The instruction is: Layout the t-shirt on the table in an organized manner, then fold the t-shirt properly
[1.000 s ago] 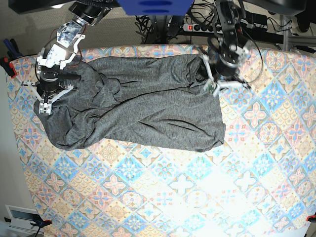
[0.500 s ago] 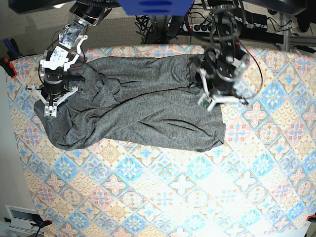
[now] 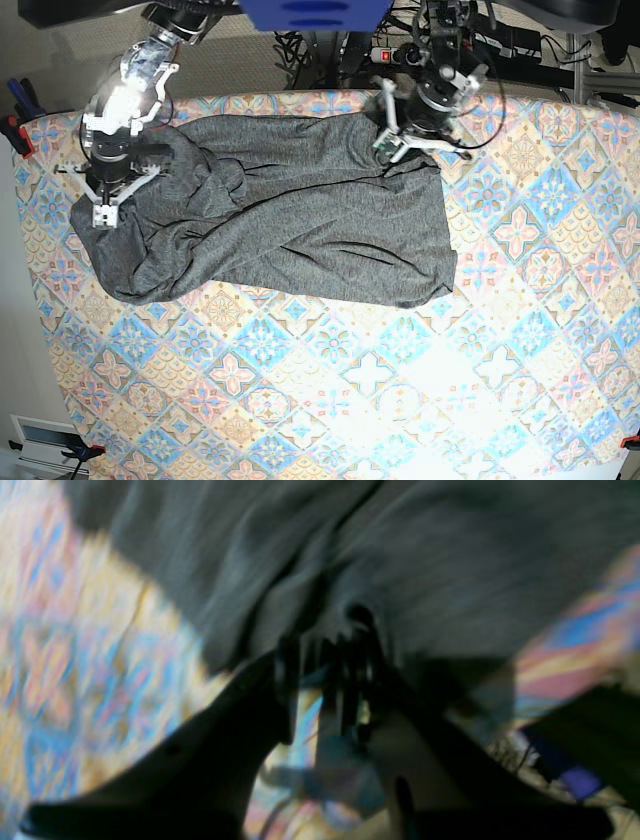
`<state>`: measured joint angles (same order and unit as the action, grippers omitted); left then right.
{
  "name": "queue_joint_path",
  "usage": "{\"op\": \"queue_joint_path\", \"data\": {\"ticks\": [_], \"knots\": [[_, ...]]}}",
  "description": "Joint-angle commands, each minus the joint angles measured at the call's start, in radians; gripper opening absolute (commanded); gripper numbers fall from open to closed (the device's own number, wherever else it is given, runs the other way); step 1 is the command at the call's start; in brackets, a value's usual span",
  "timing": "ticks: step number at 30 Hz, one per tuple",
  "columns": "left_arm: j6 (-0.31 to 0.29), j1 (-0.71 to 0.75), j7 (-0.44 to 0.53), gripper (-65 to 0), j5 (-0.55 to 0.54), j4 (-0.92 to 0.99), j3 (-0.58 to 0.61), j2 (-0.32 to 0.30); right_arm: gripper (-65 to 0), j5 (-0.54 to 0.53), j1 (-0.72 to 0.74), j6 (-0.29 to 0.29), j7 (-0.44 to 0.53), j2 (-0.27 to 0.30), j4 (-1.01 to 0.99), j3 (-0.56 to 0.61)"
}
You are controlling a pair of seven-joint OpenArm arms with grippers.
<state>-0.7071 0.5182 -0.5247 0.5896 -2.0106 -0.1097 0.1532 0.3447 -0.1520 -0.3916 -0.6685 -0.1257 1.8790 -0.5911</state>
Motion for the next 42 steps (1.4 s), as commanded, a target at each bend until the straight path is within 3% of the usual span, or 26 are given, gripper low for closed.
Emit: {"op": "queue_joint_path", "data": {"ticks": [1,7,14,19,27,30,34,38,42], "knots": [[0.009,0.012,0.039,-53.6,-0.003,-0.02,0.002,0.004,-65.0,-0.002,0.012,0.004,0.023,0.008,0.017,-0.002],[0.009,0.04,0.074,-53.6,-0.004,-0.019,0.002,0.004,-65.0,0.04,0.002,0.004,0.028,0.008,0.018,0.049],[0.009,0.063,0.081,-53.6,-0.006,-0.017,0.003,0.004,-65.0,0.288,0.013,0.004,0.112,0.008,0.015,0.254],[0.009,0.064,0.081,-53.6,0.0,-0.017,0.002,0.004,-63.9,0.468,0.013,0.004,0.126,0.008,-0.02,0.299],[0.009,0.079,0.082,-53.1,-0.001,0.003,0.005,0.004,-39.4,0.742,0.047,0.004,0.12,-0.01,-0.006,0.323],[0.009,0.079,0.082,-53.1,-0.009,0.004,0.011,-0.007,-29.8,0.744,0.044,0.004,0.114,-0.027,0.089,0.313],[0.009,0.09,0.085,-53.1,-0.009,0.004,0.017,-0.013,-22.6,0.742,-0.036,0.006,0.063,-0.031,0.123,0.262],[0.009,0.13,0.15,-53.1,-0.009,0.006,0.061,-0.054,-19.9,0.739,-0.056,0.006,0.013,-0.031,0.118,0.184],[0.009,0.198,0.242,-53.3,-0.004,0.004,0.08,-0.057,-19.7,0.627,-0.059,0.006,-0.013,-0.031,0.12,0.046]]}}
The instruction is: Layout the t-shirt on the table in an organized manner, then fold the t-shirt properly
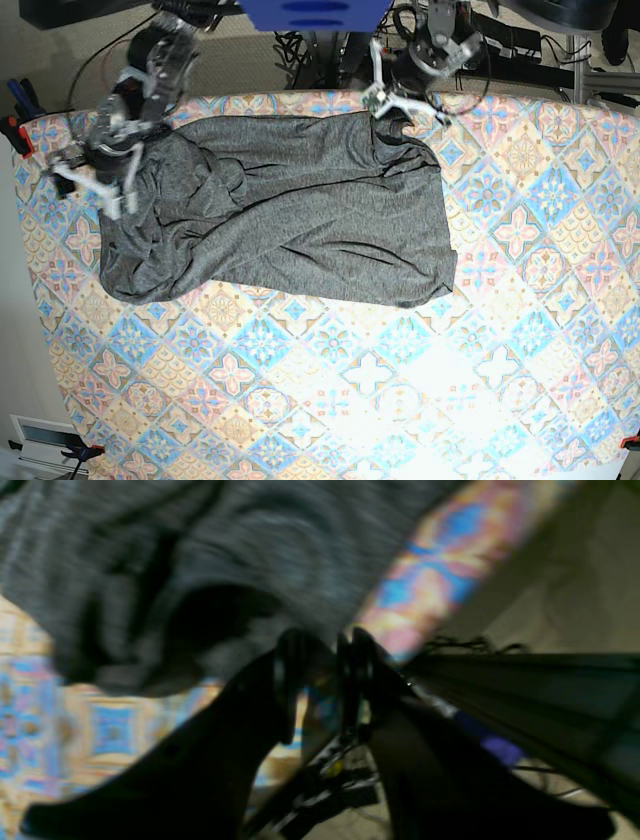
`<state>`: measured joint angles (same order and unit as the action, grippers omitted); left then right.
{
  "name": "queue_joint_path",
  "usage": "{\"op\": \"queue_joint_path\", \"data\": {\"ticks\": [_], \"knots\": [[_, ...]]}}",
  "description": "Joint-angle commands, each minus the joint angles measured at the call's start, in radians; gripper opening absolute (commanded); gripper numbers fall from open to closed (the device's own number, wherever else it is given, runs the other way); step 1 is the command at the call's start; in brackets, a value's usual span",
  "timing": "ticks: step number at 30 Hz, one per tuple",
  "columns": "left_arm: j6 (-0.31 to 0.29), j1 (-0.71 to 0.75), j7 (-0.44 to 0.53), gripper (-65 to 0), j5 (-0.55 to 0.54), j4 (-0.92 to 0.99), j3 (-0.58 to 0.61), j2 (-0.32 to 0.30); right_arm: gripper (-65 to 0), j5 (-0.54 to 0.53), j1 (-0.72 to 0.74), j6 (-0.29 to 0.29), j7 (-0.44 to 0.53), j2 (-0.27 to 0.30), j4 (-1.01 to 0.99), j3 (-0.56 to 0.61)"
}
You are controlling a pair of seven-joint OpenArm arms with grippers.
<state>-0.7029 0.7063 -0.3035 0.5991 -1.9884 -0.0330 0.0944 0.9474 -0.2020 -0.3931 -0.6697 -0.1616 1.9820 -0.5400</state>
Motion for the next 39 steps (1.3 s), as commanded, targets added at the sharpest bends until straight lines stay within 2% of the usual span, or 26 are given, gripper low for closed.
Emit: {"op": "queue_joint_path", "data": {"ticks": [1,6,10,13,18,21,29,35,39], "knots": [[0.005,0.026,0.04,-53.3,-0.015,-0.018,0.0,0.001,-19.7,0.0,-0.009,0.007,-0.006,0.004,0.017,-0.05],[0.005,0.071,0.056,-53.5,-0.015,-0.016,-0.005,0.0,-19.7,-0.063,-0.004,0.007,-0.005,0.006,0.013,-0.185],[0.005,0.094,0.056,-53.5,-0.006,-0.016,-0.003,0.0,-19.7,-0.083,-0.034,0.007,-0.017,0.004,0.012,-0.196],[0.005,0.123,0.056,-53.5,-0.005,0.008,-0.003,0.0,-19.7,-0.146,-0.09,0.007,-0.029,0.004,0.001,-0.194],[0.005,0.135,0.056,-53.5,-0.005,0.139,-0.005,-0.066,-19.7,-0.235,-0.15,0.007,-0.058,0.004,-0.068,-0.196],[0.005,0.16,0.06,-53.6,-0.006,0.199,-0.035,-0.071,-19.7,-0.252,-0.173,0.007,-0.045,0.007,-0.158,-0.196],[0.005,0.152,0.063,-53.6,-0.015,0.424,-0.077,-0.069,-19.7,-0.261,-0.192,0.007,0.179,0.01,-0.493,-0.197],[0.005,0.065,0.139,-53.6,-0.009,0.642,-0.083,-0.068,-19.6,-0.256,-0.184,0.007,0.337,0.01,-0.729,-0.303],[0.005,0.005,0.175,-53.6,-0.008,0.785,-0.083,-0.071,-19.6,-0.256,-0.184,0.007,0.396,0.01,-0.901,-0.311]]}}
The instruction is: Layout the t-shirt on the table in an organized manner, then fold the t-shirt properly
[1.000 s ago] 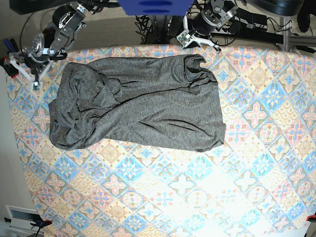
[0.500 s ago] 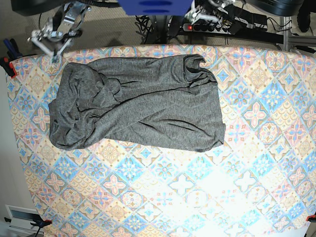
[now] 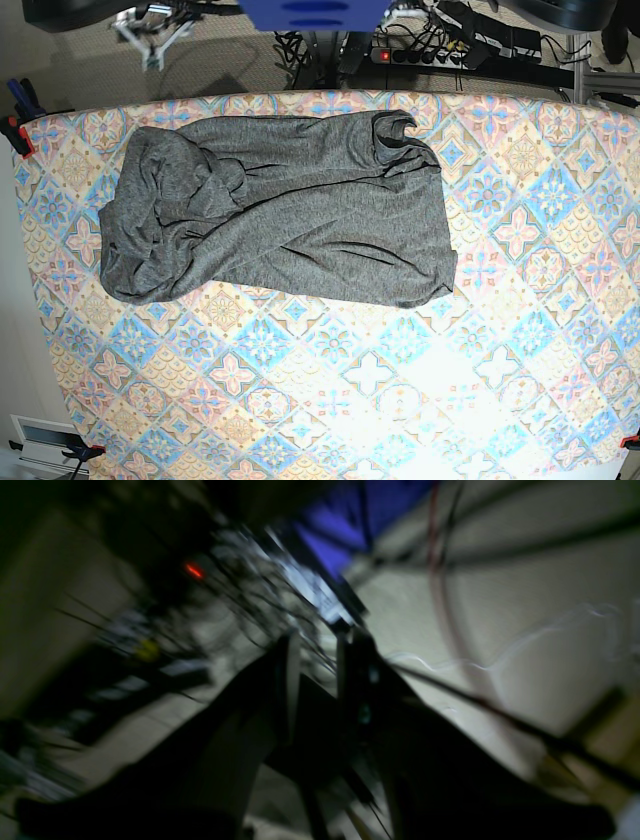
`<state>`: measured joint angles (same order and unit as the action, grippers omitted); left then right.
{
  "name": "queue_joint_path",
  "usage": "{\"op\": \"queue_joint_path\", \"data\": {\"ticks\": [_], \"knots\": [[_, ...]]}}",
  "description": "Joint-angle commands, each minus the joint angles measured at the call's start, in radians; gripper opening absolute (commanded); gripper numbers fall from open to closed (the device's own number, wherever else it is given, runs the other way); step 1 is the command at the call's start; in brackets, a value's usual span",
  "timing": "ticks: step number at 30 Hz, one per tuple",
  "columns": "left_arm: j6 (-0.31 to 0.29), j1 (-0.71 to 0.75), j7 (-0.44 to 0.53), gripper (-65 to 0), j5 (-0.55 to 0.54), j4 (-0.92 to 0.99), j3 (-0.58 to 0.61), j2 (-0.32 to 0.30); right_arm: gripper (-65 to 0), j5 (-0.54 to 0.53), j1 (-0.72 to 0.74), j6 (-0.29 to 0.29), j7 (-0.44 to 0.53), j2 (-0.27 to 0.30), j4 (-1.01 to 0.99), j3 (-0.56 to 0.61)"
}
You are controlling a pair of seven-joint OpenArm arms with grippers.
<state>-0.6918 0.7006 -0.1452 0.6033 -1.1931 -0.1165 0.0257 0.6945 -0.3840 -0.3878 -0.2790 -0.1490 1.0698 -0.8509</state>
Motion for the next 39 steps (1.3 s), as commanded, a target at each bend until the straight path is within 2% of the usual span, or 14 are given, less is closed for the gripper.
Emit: {"op": "queue_joint_path", "data": {"ticks": [1,5,8,13,19,24,39], "knots": [[-0.006,-0.005,0.025,-53.6,-0.012,0.022,0.001,-0.004,-19.6,-0.003,-0.002,0.002,0.024,-0.002,-0.03,0.002],[-0.006,-0.074,0.029,-53.6,-0.015,0.135,0.001,-0.005,-19.6,-0.003,0.0,0.002,0.09,-0.001,-0.125,-0.001],[-0.006,-0.138,0.029,-53.6,-0.013,0.221,0.001,-0.008,-19.6,-0.005,0.016,0.002,0.093,-0.001,-0.173,-0.001],[-0.006,-0.25,0.029,-53.6,-0.012,0.379,0.001,-0.027,-19.6,-0.003,0.156,0.002,0.091,-0.001,-0.254,-0.003],[-0.006,-0.356,0.031,-53.6,-0.012,0.517,0.004,-0.06,-19.6,-0.011,0.165,0.002,0.096,-0.001,-0.357,-0.003],[-0.006,-0.381,0.031,-53.6,-0.012,0.536,0.007,-0.079,-19.6,-0.011,0.165,0.002,0.096,-0.001,-0.363,-0.003],[-0.006,-0.402,0.032,-53.6,-0.012,0.537,0.007,-0.079,-19.6,-0.011,0.165,0.002,0.096,-0.001,-0.363,-0.003]]}}
